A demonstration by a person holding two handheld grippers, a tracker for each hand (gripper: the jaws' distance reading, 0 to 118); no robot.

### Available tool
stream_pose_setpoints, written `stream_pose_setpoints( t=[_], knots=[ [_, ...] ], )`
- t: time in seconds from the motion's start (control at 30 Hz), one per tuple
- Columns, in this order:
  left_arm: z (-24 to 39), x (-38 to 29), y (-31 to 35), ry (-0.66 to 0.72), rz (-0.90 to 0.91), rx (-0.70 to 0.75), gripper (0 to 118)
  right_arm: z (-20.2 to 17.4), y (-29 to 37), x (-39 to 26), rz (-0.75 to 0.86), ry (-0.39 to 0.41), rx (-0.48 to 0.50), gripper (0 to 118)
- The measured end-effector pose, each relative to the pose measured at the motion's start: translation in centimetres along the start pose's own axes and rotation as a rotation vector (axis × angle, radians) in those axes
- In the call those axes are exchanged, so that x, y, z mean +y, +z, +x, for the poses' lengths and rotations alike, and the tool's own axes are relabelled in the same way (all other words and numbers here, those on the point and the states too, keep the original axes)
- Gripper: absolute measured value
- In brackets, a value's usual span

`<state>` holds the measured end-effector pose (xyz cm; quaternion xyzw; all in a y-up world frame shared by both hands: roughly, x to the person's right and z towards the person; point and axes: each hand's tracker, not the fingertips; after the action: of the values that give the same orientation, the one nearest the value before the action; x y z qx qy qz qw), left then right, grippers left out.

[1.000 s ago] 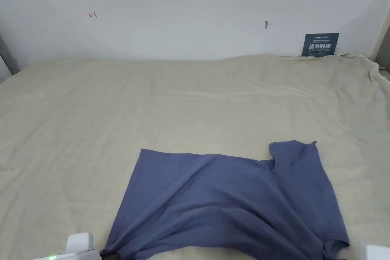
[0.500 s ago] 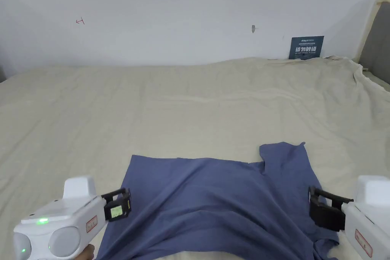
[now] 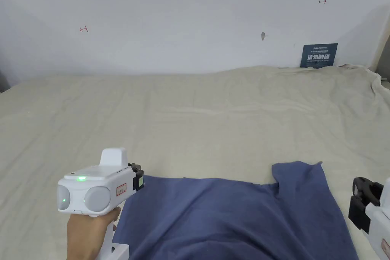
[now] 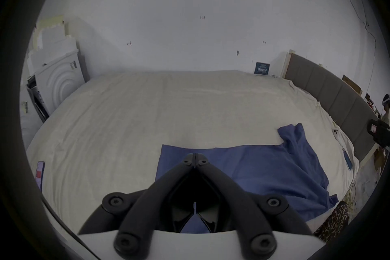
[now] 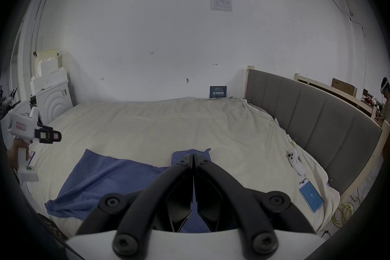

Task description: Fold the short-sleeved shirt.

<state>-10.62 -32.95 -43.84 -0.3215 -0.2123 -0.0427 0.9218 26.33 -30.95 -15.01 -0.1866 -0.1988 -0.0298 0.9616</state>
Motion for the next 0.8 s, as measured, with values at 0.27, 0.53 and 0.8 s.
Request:
stream_pose_setpoints(
  t=[0.27, 0.53, 0.8],
  knots=[
    [-4.3, 3.2, -14.2, 0.006, -0.222, 0.041, 0, 0.7, -4.2, -0.8, -0.050, 0.012, -0.025, 0],
    [-7.6, 2.4, -22.2, 0.092, -0.376, 0.081, 79, 0.7, -8.0, -2.0, -0.108, 0.034, -0.062, 0],
    [-6.4, 0.0, -23.4, -0.021, -0.428, 0.100, 45, 0.5, -9.7, -3.0, -0.165, 0.018, -0.057, 0]
  ],
)
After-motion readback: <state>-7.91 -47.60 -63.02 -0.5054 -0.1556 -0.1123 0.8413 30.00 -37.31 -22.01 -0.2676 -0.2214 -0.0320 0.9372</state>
